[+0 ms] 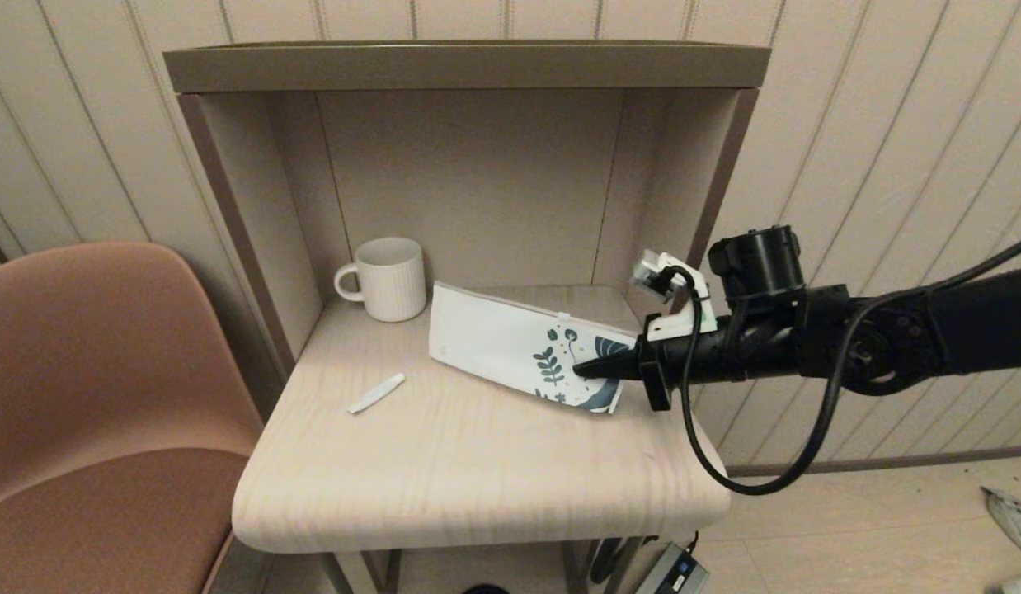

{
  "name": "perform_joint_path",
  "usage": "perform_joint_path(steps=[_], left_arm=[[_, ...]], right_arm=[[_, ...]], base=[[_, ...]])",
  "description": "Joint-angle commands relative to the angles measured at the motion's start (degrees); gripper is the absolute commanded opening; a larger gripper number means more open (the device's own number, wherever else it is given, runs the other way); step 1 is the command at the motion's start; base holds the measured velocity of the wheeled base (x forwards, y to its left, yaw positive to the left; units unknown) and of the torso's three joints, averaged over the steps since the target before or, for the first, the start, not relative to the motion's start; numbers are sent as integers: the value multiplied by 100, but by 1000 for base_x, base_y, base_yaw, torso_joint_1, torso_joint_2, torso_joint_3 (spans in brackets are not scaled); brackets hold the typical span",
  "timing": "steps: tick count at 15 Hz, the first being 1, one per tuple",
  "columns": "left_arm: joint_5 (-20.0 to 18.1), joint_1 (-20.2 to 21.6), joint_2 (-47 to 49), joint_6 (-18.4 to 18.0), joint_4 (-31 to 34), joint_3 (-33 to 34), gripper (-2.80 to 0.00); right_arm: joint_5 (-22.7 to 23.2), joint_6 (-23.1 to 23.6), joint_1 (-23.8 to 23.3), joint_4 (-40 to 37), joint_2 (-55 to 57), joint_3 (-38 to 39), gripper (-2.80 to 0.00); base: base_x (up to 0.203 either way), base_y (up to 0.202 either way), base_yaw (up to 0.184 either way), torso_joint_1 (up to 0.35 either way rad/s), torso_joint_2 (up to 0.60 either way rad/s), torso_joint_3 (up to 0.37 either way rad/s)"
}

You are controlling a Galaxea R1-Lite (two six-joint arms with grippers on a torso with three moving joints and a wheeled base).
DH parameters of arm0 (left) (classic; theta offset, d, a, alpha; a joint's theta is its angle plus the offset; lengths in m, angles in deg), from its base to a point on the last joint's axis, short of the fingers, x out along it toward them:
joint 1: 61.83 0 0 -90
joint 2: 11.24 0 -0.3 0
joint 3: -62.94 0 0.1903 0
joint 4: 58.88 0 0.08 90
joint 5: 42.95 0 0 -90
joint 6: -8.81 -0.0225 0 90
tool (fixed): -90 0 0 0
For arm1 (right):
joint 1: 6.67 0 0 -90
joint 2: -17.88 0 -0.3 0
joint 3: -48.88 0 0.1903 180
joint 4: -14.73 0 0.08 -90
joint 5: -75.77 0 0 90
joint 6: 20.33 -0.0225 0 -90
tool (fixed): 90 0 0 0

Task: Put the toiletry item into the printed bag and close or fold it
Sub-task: Pick up the storage bag

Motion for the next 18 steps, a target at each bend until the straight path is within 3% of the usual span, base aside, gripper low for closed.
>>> perform_joint_path(steps=[1,5,9,13,18], left_arm=[[0,1,2,-3,-4,0,-280],[0,1,2,-3,-4,0,-280],[-9,-34,2,5,-4,0,-280],[-9,-34,2,15,-4,0,-280],[0,-34,2,49,-4,0,-280]], right_arm=[[33,12,2,-7,-501,122,-280],[110,15,8,-319,-1894,463,-280],[689,56,83,-1324,-3058,583,-280],[753,87,458,-1561,-3130,641,-280],[676,228,394,-1545,-2550,536,-280]], base=[[0,0,0,0,0,0],[0,0,0,0,0,0],[0,0,0,0,0,0],[0,0,0,0,0,0],[0,0,0,0,0,0]])
